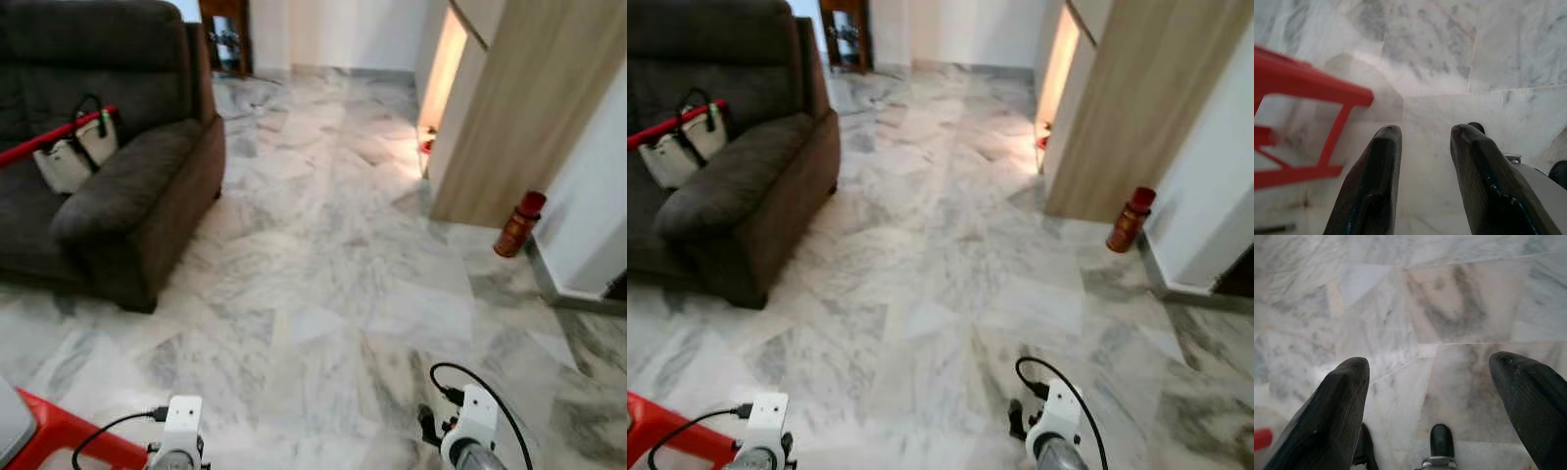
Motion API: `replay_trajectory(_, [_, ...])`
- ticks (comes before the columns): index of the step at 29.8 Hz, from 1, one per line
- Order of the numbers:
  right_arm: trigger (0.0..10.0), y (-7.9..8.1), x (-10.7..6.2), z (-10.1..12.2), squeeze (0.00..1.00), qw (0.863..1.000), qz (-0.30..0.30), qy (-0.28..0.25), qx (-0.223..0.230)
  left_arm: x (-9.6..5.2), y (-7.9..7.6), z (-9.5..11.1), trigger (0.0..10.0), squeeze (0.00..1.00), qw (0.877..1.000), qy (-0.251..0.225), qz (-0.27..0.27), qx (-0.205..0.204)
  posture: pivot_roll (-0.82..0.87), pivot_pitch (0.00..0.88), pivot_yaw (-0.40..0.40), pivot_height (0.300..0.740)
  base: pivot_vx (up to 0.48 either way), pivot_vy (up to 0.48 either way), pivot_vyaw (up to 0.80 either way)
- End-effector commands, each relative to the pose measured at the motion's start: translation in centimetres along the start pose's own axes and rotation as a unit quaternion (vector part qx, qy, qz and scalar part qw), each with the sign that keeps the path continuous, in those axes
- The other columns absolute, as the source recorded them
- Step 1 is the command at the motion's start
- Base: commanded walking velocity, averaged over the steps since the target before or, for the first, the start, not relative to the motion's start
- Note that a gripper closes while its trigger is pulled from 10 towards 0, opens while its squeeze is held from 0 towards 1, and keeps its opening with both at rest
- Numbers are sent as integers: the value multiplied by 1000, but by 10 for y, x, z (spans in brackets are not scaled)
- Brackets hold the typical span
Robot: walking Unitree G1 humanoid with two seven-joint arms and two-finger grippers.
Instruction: Picking trash to rubbish bin
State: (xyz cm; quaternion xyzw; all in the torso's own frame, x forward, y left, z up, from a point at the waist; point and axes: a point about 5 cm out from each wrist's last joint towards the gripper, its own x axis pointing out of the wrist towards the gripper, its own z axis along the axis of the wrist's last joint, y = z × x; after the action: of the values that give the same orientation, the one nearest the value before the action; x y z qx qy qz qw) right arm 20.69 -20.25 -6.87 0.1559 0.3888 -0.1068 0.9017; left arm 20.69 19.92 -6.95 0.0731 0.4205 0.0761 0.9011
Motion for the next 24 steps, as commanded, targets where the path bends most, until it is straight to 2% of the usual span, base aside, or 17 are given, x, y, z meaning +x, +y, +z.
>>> replay_trajectory(1, [10000, -3, 0, 1, 0, 1000, -3, -2, -4, -1, -1, -6, 10000, 0, 1000, 11, 3, -4, 15, 0, -29, 740, 0, 0, 800])
replay_trajectory(10, [10000, -1, 0, -1, 0, 1000, -1, 0, -3, -3, 1, -17, 10000, 0, 1000, 25, 2, 0, 14, 0, -24, 740, 0, 0, 800])
replay_trajectory(24, [10000, -3, -1, -5, 0, 1000, -4, 3, -2, -3, -1, -15, 10000, 0, 1000, 21, 0, 6, 8, 6, -20, 740, 0, 0, 800])
